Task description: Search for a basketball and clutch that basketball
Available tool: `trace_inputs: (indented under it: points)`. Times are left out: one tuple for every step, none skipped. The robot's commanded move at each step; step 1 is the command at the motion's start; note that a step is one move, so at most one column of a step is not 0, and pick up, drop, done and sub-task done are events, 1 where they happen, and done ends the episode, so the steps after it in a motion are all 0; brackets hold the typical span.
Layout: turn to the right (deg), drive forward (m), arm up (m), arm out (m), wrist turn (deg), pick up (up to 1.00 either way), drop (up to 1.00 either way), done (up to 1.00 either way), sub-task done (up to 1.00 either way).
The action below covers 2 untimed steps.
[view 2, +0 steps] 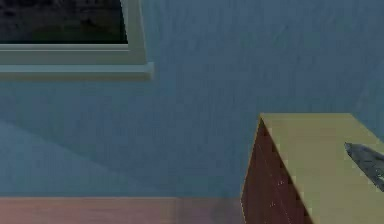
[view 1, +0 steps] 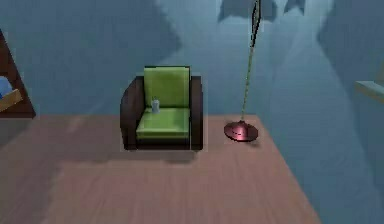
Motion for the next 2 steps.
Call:
trace_inputs:
  points:
    - [45.0,0.0,0.0,0.0,0.0,0.0,0.0,0.0,0.0]
    - [45.0,0.0,0.0,0.0,0.0,0.0,0.0,0.0,0.0]
